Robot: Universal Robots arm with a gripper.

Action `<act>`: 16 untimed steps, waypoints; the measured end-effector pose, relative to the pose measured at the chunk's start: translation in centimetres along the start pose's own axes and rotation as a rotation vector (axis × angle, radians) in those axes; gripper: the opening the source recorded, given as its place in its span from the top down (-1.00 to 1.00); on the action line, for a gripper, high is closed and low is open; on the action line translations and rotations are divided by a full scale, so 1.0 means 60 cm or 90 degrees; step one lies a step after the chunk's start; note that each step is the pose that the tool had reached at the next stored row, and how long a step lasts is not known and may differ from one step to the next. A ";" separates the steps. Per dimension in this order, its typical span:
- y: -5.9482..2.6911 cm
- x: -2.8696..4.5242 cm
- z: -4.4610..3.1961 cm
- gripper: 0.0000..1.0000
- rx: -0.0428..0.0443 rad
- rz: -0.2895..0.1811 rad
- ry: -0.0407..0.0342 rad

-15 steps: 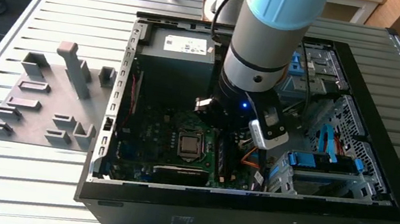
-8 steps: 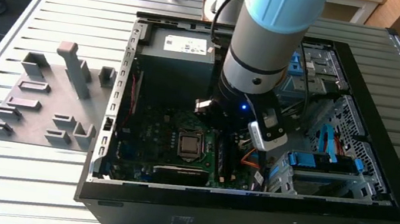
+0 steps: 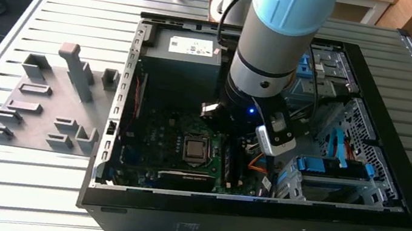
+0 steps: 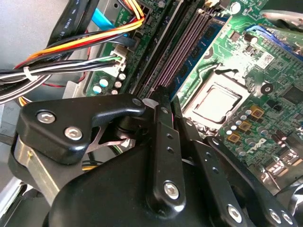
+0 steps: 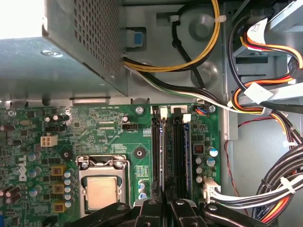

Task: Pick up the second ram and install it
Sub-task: 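Insert the second ram into the second slot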

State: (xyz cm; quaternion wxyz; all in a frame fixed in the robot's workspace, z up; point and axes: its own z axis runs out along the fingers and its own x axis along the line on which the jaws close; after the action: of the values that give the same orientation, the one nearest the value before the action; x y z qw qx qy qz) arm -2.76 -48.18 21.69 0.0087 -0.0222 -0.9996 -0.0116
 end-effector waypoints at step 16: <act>0.000 -0.005 0.008 0.72 0.0002 0.000 0.0005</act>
State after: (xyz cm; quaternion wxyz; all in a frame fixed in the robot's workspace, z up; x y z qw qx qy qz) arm -2.49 -48.16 21.21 0.0091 -0.0222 -0.9996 -0.0114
